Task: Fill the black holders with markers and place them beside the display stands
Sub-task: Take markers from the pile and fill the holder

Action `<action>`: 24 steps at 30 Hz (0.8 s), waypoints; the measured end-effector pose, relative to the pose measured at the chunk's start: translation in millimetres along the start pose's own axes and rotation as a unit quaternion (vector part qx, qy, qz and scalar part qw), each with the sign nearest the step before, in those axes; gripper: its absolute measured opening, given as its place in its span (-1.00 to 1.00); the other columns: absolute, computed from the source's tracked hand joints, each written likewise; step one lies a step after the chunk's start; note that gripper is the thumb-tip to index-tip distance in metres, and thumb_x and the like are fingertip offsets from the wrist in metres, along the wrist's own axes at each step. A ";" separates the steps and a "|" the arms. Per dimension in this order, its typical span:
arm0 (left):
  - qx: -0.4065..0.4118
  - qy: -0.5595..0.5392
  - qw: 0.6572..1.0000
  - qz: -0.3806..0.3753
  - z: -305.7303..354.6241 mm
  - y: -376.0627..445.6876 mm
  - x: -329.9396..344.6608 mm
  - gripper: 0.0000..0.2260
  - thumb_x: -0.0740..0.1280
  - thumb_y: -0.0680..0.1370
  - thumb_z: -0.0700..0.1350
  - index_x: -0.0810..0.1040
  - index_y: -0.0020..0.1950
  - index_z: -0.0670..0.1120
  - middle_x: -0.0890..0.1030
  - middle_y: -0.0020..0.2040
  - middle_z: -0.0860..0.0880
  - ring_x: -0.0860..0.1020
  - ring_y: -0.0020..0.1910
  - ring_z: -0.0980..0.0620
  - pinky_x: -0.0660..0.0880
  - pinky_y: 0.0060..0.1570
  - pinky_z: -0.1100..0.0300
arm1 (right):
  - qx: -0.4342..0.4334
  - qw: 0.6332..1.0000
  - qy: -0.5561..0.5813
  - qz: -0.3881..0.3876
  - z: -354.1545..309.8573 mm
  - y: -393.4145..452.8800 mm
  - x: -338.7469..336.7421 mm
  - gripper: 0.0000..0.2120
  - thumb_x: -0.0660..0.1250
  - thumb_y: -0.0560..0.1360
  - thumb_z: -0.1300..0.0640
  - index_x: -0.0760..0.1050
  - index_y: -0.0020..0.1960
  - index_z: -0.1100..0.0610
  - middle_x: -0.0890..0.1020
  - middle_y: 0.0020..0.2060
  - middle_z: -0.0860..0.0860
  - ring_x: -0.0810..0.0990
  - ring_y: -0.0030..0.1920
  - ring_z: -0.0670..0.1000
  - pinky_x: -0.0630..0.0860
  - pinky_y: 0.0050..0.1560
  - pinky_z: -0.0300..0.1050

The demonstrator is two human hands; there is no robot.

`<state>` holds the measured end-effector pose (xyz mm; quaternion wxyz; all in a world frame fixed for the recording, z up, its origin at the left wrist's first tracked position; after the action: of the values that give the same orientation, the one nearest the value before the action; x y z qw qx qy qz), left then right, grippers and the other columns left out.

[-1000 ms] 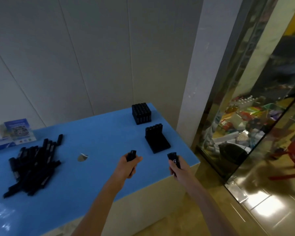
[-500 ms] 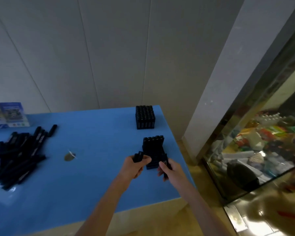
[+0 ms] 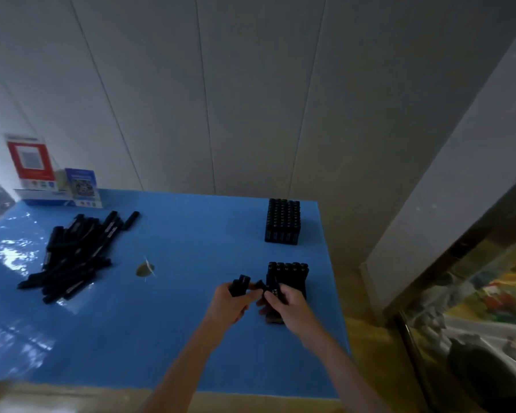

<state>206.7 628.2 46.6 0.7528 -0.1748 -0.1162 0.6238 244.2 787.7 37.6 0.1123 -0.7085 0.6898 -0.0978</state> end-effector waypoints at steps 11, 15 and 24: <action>0.005 -0.045 0.996 0.072 -2.2 8.6 -18.0 -0.84 0.41 0.58 -0.13 0.62 0.06 -0.21 0.31 -0.50 -0.07 0.23 -0.61 0.09 0.18 -0.59 0.27 | -0.093 0.955 -0.258 0.109 5.7 30.8 -27.0 -0.77 0.27 0.62 0.00 0.61 0.06 0.12 0.42 -0.05 -0.10 0.47 0.03 -0.09 0.40 0.13 -0.24; 0.007 -0.051 0.995 0.090 -5.7 13.4 -38.0 -0.84 0.41 0.57 -0.13 0.62 0.06 -0.20 0.31 -0.51 -0.03 0.23 -0.59 0.10 0.19 -0.58 0.28 | -0.118 0.945 -0.286 0.108 4.0 35.0 -47.6 -0.83 0.41 0.53 0.12 0.61 0.12 0.05 0.63 -0.08 -0.16 0.60 -0.03 -0.20 0.57 0.09 -0.19; 0.005 -0.050 0.994 0.095 -10.2 22.5 -56.8 -0.87 0.43 0.57 -0.14 0.64 0.05 -0.18 0.28 -0.50 -0.02 0.21 -0.59 0.09 0.16 -0.57 0.26 | -0.152 0.904 -0.377 0.131 1.3 50.9 -45.1 -0.82 0.46 0.49 0.16 0.63 0.09 0.09 0.63 -0.11 -0.08 0.58 -0.17 -0.20 0.52 -0.07 -0.38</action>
<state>179.5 574.9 30.6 0.6843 -0.1501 -0.1330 0.7010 194.6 831.6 22.2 0.2671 -0.6039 0.6892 0.2983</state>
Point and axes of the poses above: each hand's wrist, its own y-axis towards the middle knuckle, its own x-axis out of the palm, z = x × y, the point moved 2 cm from there along y, towards the middle knuckle
